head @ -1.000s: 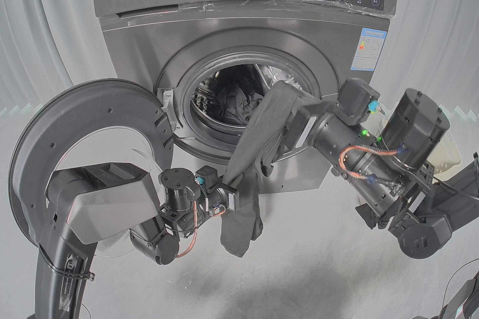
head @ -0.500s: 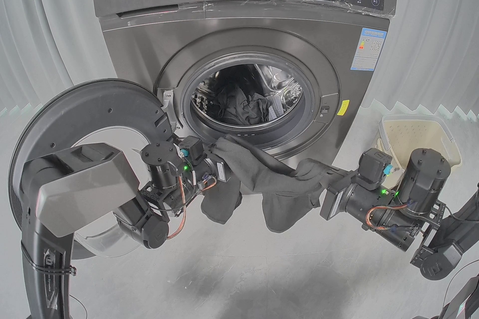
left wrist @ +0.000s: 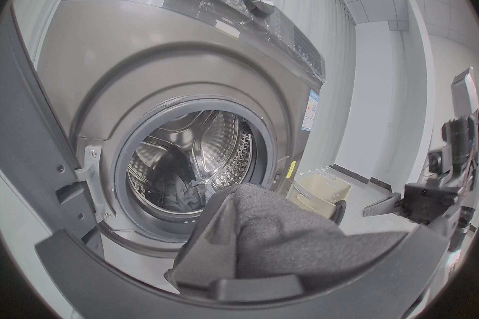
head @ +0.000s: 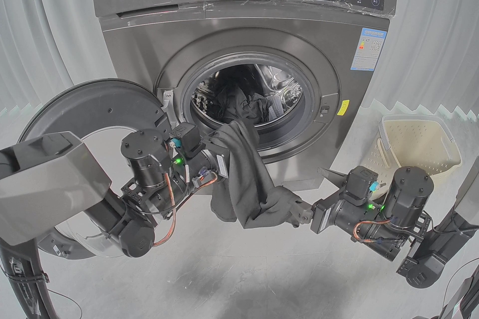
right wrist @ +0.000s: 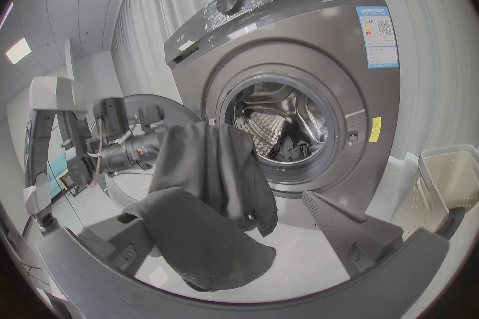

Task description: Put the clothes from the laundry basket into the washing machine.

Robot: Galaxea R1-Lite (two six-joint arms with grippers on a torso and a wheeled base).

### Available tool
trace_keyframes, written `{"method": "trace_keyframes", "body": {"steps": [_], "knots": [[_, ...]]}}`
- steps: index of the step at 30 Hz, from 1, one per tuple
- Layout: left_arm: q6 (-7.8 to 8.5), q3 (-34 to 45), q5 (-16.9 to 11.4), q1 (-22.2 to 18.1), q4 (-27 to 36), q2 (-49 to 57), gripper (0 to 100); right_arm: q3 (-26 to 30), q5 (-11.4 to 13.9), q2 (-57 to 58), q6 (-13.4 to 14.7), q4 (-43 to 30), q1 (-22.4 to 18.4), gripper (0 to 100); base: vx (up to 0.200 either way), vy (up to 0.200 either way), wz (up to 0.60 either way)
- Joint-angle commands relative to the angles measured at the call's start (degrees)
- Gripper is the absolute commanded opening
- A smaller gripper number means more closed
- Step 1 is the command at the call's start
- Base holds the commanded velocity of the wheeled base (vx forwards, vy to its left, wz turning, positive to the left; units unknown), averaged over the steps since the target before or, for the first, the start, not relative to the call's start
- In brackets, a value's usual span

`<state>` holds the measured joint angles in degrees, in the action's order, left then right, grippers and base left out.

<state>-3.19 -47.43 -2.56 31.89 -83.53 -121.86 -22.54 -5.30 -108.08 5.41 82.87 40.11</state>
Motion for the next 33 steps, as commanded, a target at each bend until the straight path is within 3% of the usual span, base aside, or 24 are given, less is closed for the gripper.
{"method": "trace_keyframes", "body": {"steps": [1,2,3,6,7,11,20,26,30,33], "knots": [[-0.41,9.4,-0.8,2.2,-0.1,9.4,0,3.9,0.1,-0.6,-0.4,-0.4,0.1,100,0.000,0.000,0.00],[-0.41,9.4,-0.8,2.2,-0.1,9.4,0,3.9,0.1,-0.6,-0.4,-0.4,0.1,100,0.000,0.000,0.00],[0.38,16.5,-1.9,3.1,-0.4,12.9,0,7.2,0.5,-0.6,-0.6,-0.2,-0.4,100,0.000,0.000,0.00],[0.29,19.3,-2.6,4.2,-0.8,14.7,0,9.5,1.0,-0.7,-0.6,0.3,-0.3,100,0.000,0.000,0.00],[-0.50,20.5,-2.7,4.6,-1.2,15.4,0,11.2,1.2,-1.1,-0.5,0.4,-0.2,100,0.000,0.000,0.00],[-1.20,23.0,-2.5,4.1,-5.4,15.3,0,11.3,0.6,-1.3,0.2,0.8,-0.8,100,0.000,0.000,0.00],[-2.43,21.9,0.7,2.9,-5.3,15.2,0,13.9,0.4,-3.3,0.5,1.4,-3.5,100,0.000,0.000,0.00],[-2.08,21.4,1.5,1.2,-5.3,14.9,0,18.0,1.3,-3.5,0.2,1.4,-6.0,100,0.000,0.000,0.00],[-1.90,21.1,1.7,0.5,-5.3,14.0,0,19.8,5.0,-3.4,-0.2,1.5,-6.9,100,0.000,0.000,0.00],[-1.82,20.5,2.1,0.0,-5.3,13.9,0,19.5,5.2,-3.4,-0.5,1.5,-7.1,100,0.000,0.000,0.00]]}}
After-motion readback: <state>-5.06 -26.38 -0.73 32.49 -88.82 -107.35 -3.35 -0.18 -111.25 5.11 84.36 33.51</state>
